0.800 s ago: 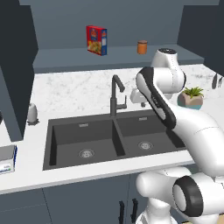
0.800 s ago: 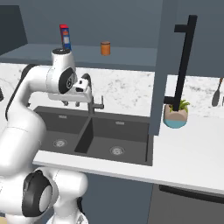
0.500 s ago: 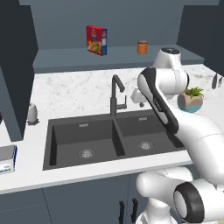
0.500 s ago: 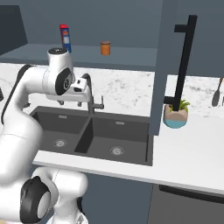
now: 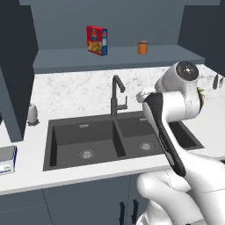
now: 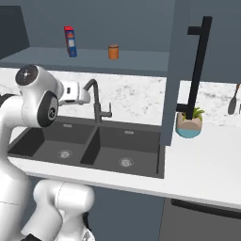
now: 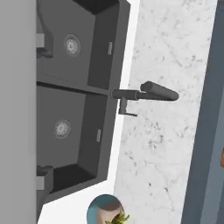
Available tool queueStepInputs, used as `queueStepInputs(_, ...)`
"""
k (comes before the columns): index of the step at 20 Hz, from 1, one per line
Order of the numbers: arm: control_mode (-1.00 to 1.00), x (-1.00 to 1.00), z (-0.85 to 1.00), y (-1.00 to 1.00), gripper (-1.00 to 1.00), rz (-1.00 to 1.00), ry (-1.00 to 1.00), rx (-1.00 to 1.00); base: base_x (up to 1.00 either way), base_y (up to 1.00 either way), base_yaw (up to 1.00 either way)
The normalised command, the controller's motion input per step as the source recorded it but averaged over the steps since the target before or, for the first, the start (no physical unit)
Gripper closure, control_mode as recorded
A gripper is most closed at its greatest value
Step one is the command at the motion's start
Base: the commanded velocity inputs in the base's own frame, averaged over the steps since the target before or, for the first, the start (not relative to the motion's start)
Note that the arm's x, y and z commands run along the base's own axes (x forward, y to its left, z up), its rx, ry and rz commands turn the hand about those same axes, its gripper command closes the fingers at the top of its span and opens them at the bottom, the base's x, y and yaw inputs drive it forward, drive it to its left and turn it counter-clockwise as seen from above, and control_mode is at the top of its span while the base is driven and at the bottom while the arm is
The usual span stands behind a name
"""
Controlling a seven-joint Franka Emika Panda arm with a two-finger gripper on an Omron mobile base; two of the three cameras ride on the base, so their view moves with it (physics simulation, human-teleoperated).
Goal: Pick the jam and place it on the digital scale for weighing, and close the cabinet.
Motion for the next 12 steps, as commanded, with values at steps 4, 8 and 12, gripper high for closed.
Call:
queueStepInputs(4, -1.00, 0.33, 1.00, -0.13, -1.00, 0.00, -0.30, 0.01, 0.00, 0.00, 0.00)
queueStepInputs(8, -1.00, 0.45, 0.78, -0.20, -1.00, 0.00, -0.13, 0.10, 0.00, 0.00, 0.00)
queueStepInputs(12, -1.00, 0.25, 0.21, -0.25, -1.00, 0.00, -0.09, 0.10, 0.00, 0.00, 0.00)
